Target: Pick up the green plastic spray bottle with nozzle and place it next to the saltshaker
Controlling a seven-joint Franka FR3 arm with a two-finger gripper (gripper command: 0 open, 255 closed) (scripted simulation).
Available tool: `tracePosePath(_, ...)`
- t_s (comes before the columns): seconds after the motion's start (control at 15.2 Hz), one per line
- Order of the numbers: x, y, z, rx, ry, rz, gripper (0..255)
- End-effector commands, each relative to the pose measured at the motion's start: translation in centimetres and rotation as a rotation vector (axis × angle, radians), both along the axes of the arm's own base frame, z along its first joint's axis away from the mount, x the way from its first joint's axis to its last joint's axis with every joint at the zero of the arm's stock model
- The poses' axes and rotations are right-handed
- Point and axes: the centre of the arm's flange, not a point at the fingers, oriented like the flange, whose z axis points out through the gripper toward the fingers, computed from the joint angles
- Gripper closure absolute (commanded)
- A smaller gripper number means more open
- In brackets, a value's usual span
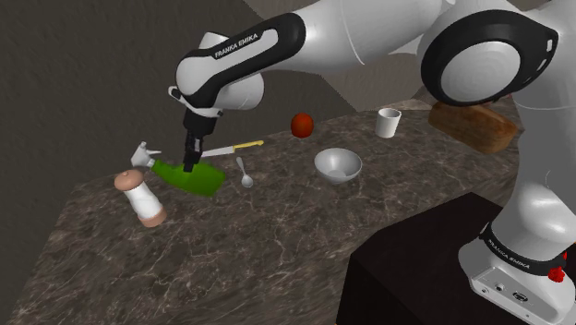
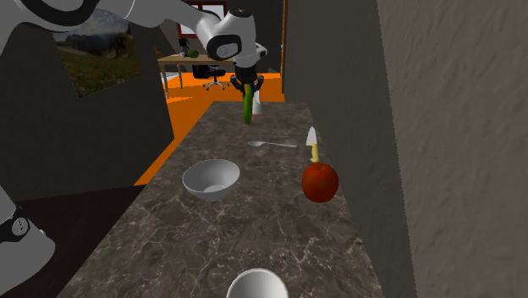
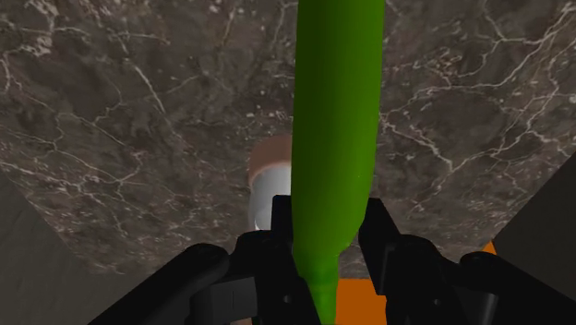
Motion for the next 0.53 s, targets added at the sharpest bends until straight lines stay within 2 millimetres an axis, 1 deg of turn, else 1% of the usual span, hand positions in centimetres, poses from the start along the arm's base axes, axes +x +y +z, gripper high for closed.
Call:
tracePosePath(0.0, -0.1, -0.1, -0.9, 0.001, -0.001, 0.0, 255)
tracePosePath(0.4, -0.1, -0.1, -4.3, 0.001, -0.001, 0.0, 255)
tracePosePath(0.46, -0.1, -0.1, -4.3, 0.001, -0.001, 0.0, 255)
